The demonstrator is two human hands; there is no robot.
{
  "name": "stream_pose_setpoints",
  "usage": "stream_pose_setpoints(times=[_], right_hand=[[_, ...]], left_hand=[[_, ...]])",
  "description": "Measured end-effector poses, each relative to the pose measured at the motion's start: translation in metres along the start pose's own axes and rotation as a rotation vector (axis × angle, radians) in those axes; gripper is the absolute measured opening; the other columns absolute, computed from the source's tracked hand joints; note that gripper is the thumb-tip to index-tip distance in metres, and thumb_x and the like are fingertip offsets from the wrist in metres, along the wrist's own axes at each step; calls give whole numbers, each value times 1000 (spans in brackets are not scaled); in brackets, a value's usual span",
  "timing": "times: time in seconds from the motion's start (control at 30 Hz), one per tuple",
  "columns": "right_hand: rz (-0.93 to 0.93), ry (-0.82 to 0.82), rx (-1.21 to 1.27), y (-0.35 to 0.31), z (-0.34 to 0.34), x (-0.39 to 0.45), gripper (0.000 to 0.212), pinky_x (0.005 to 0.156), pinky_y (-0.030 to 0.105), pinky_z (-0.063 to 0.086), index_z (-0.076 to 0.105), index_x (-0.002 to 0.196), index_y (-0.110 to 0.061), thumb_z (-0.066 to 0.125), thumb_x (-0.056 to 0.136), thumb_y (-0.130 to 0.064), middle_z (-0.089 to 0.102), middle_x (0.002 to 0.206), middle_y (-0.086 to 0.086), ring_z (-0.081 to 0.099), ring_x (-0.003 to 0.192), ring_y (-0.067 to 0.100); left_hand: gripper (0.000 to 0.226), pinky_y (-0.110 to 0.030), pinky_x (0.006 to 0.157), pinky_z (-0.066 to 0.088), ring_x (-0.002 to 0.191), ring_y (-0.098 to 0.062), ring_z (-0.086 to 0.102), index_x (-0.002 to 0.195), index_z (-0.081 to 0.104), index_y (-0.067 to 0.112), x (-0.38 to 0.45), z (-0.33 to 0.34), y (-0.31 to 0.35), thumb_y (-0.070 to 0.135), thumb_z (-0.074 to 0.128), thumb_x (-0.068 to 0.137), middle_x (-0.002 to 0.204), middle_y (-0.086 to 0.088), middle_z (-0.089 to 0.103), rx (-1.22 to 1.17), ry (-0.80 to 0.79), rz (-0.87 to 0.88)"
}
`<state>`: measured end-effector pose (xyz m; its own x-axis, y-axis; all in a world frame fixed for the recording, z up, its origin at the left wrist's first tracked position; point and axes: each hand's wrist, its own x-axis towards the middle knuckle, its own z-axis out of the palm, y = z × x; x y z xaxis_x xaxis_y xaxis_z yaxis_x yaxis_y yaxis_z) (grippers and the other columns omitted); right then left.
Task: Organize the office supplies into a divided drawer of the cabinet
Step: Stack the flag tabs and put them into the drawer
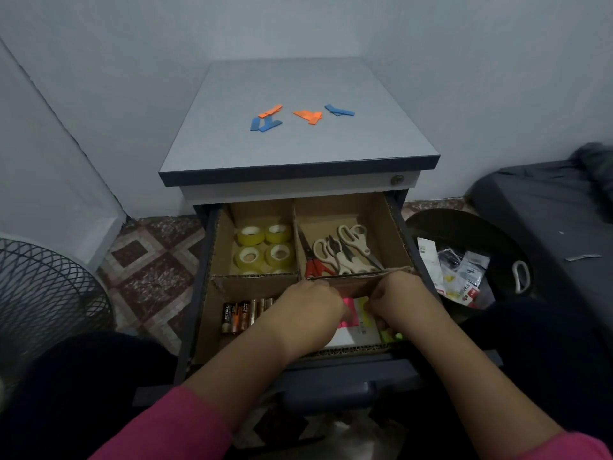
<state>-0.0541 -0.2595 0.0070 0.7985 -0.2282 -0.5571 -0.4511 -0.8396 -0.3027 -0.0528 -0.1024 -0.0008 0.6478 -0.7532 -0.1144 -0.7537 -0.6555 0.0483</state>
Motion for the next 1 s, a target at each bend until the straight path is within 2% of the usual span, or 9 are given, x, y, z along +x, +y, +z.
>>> stream_pose_setpoints(times=[0.07, 0.13, 0.2, 0.3, 0.43, 0.63, 0.83, 1.0], right_hand=[[-92, 111, -77, 6, 4, -4, 16, 75, 30, 55, 71, 96, -15, 59, 87, -19, 69, 95, 8, 66, 87, 24], [-180, 177, -98, 12, 6, -8, 22, 80, 29, 53, 70, 102, -24, 60, 83, -17, 66, 103, 2, 63, 96, 21], [-220, 130, -114, 13, 4, -8, 29, 87, 31, 51, 67, 110, -25, 60, 83, -16, 64, 114, 1, 60, 104, 21], [-179, -14, -245, 8, 0, -6, 42, 98, 35, 48, 58, 128, -33, 60, 88, -19, 52, 134, 0, 53, 119, 24], [-225, 119, -195, 10, 10, -3, 41, 90, 35, 52, 64, 119, -36, 62, 83, -18, 62, 121, 0, 60, 106, 22], [-271, 189, -171, 10, 14, -6, 36, 85, 34, 54, 69, 112, -30, 64, 79, -16, 67, 109, 2, 63, 99, 22], [-288, 196, -173, 10, 15, -7, 31, 83, 36, 55, 71, 106, -27, 65, 78, -16, 68, 104, 2, 64, 95, 22], [-257, 94, -202, 9, 7, -5, 37, 91, 35, 52, 65, 120, -29, 58, 86, -16, 64, 118, 3, 61, 105, 23]], left_hand=[[54, -36, 85, 42, 109, -26, 51, 136, 50, 36, 1, 1, 1, 4, 42, 93, 112, -4, 59, 44, -11, 6], [54, -38, 85, 42, 109, -27, 50, 137, 49, 34, 2, 1, 2, 4, 41, 93, 111, -5, 59, 78, -28, 6], [54, -37, 84, 40, 109, -28, 50, 137, 47, 33, 2, 0, 2, 4, 40, 93, 111, -6, 58, 84, -40, 0], [55, -37, 84, 39, 110, -28, 49, 139, 45, 33, 3, 0, 4, 4, 39, 93, 114, -7, 58, 93, -54, -5], [54, -37, 84, 37, 109, -28, 50, 138, 47, 33, 2, 0, 5, 4, 38, 93, 112, -6, 59, 101, -53, -8], [50, -35, 83, 36, 110, -27, 49, 136, 48, 33, 2, 0, 6, 6, 40, 94, 114, -6, 58, 125, -60, -2], [51, -37, 84, 38, 109, -27, 49, 136, 49, 32, 3, 0, 6, 6, 40, 93, 112, -6, 58, 132, -61, -6], [51, -36, 82, 37, 108, -27, 50, 135, 49, 33, 2, 0, 6, 6, 39, 93, 112, -5, 58, 116, -43, -2]])
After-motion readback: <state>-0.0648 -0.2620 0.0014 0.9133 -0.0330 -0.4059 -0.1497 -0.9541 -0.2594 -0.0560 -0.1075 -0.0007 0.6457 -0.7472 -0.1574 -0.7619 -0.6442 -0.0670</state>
